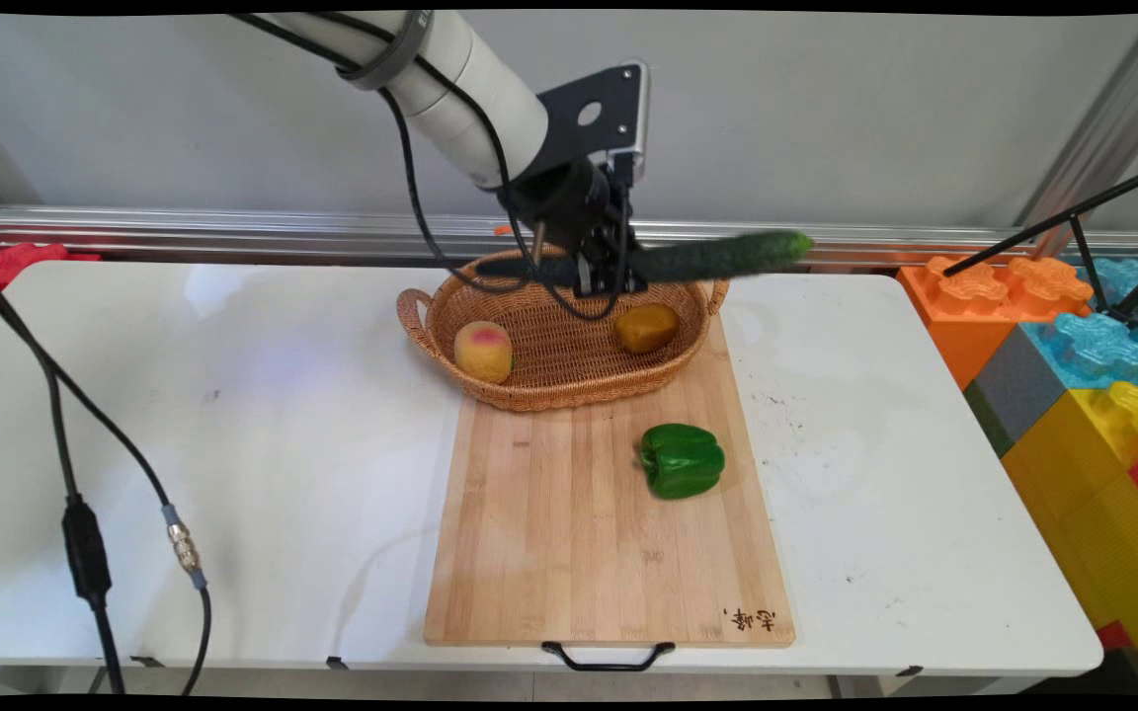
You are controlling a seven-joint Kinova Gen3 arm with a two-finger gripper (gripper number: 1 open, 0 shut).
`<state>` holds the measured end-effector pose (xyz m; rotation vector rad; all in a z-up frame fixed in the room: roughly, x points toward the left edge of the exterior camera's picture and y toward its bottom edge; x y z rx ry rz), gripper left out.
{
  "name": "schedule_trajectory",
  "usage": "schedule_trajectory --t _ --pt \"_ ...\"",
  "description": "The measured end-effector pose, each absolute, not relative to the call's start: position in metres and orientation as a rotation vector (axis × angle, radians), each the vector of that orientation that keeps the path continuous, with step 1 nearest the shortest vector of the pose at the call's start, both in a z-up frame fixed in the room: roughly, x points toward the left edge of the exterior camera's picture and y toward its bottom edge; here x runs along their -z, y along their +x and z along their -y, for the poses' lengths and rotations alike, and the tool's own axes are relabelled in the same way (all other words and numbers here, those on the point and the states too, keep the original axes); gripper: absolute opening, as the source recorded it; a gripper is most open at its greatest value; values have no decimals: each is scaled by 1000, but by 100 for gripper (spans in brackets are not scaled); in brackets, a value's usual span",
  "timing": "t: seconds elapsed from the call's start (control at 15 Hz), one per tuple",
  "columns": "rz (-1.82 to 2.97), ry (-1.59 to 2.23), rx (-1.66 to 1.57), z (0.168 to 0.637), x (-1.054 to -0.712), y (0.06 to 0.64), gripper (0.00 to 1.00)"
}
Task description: Place the picked object on the cutting board
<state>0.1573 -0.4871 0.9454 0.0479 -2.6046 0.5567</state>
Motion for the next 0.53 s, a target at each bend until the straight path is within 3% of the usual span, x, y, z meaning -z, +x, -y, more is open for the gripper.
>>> schedule_trajectory --t 0.53 --pt "2653 106 -304 401 -948 121 0"
